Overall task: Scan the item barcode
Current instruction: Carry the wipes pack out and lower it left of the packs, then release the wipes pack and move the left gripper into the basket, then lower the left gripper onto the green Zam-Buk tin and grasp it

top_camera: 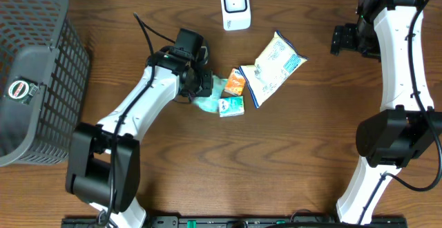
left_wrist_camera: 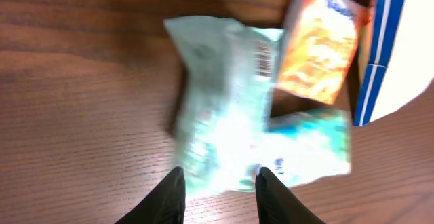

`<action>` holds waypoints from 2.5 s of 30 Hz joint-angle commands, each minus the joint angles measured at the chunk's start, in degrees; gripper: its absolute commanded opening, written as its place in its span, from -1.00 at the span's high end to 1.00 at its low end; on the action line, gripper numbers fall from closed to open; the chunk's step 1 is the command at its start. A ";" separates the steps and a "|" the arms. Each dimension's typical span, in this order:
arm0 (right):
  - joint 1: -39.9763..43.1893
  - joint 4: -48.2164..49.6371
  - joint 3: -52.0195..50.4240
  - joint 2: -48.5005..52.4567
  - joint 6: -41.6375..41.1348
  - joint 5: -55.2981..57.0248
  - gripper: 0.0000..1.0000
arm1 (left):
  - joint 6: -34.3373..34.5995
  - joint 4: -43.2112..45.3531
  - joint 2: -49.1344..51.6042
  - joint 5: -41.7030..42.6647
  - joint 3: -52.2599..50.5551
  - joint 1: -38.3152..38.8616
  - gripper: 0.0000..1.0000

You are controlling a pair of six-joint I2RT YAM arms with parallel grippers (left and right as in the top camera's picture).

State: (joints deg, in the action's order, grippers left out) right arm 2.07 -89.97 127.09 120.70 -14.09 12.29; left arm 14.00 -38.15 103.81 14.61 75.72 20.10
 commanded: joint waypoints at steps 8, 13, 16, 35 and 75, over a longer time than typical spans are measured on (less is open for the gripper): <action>0.15 -0.02 1.03 -0.98 -0.90 0.66 -0.98 | 0.26 1.77 -2.84 2.91 3.39 -0.07 -0.26; 0.15 -0.02 1.03 -0.98 -0.90 0.66 -0.98 | 0.02 3.02 -10.01 2.67 5.25 -2.23 -0.32; 0.15 -0.02 1.03 -0.96 -0.90 0.66 -0.99 | 0.02 4.90 -16.26 2.64 5.25 -5.38 -0.67; 0.13 -0.02 1.03 -0.98 -0.90 0.66 -0.99 | -5.40 12.83 -31.91 -24.96 5.14 -40.26 -0.90; 0.15 -0.02 1.03 -0.98 -0.90 0.66 -0.98 | -33.11 8.20 -8.28 -27.19 5.14 -53.20 -0.99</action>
State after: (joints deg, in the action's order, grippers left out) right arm 2.07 -89.97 127.09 120.70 -14.09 12.29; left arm -13.10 -29.65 92.66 -12.21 81.12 -32.23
